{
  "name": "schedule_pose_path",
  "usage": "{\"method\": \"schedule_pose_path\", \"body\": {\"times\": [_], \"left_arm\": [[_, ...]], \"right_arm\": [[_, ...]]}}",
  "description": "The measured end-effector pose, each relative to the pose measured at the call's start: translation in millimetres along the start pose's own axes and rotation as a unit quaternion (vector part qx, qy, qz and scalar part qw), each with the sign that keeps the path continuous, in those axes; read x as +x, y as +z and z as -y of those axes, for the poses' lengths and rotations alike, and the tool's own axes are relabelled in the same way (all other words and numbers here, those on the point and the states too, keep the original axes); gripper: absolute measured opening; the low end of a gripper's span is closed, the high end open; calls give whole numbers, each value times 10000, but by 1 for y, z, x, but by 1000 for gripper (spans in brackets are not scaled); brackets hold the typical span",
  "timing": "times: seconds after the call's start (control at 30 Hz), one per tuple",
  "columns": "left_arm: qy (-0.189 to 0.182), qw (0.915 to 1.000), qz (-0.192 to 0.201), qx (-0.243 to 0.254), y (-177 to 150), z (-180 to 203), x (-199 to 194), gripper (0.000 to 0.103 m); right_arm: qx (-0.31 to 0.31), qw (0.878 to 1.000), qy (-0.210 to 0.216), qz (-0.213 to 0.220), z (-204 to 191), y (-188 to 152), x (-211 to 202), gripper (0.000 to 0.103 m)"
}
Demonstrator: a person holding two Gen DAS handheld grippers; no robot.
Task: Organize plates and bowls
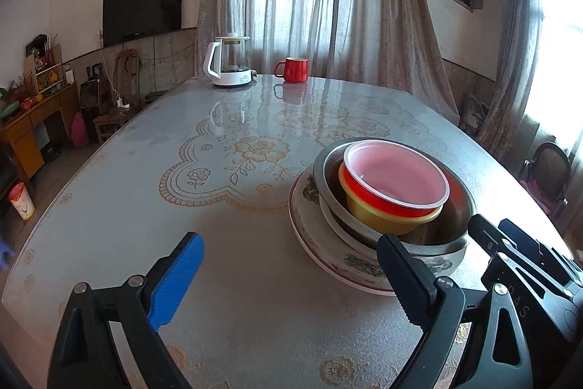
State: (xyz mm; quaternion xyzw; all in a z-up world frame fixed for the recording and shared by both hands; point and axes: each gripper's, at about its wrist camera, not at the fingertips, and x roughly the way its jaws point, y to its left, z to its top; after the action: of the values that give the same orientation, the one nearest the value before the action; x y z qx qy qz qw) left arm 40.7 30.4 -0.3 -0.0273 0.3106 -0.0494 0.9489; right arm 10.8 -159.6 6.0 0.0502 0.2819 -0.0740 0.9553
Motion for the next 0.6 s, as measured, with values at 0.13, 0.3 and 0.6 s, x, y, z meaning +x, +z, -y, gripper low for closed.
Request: {"method": "schedule_pose_path", "body": {"times": [0.13,0.3,0.6], "left_arm": [[21,10000,30,44,0,3,-1,96],[10,10000,37,63,-1,3,-2,96],[27,10000,63,57,2,4,-2,96]], "right_arm": [[1,10000,9,-19,0,0,1,42],[1,10000,4,-15,0,0,1,42],[2,10000,9,-21,1,-1,1,42]]}}
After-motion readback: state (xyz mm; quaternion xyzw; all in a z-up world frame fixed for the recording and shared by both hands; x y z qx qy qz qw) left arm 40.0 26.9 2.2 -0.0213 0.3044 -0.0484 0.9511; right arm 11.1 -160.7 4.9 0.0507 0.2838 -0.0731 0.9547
